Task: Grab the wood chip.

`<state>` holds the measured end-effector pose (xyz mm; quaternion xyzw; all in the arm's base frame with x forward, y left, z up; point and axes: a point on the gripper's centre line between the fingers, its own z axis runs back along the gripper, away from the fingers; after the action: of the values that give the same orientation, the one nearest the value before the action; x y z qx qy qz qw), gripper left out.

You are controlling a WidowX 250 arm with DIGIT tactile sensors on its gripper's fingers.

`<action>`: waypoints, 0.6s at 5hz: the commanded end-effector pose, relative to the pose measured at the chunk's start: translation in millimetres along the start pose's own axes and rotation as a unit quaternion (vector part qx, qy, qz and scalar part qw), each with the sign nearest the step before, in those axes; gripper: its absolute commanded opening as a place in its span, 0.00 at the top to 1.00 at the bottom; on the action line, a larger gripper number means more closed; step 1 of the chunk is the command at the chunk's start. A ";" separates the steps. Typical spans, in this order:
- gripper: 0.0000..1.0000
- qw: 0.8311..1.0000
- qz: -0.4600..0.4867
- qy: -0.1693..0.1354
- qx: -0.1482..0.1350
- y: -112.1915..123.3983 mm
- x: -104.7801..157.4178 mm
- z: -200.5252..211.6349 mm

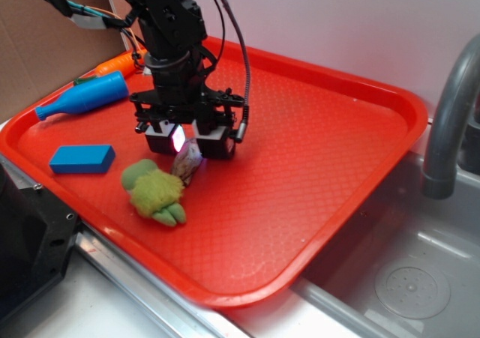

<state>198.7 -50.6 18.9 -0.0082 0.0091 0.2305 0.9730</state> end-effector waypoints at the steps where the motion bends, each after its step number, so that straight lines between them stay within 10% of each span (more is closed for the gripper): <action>1: 1.00 0.972 -0.218 -0.050 -0.074 26.7 -8.2 80.6; 3: 1.00 0.960 -0.265 -0.074 -0.039 68.5 -8.4 182.7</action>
<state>159.9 1.9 191.2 -0.0340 -0.0586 -0.0371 0.9970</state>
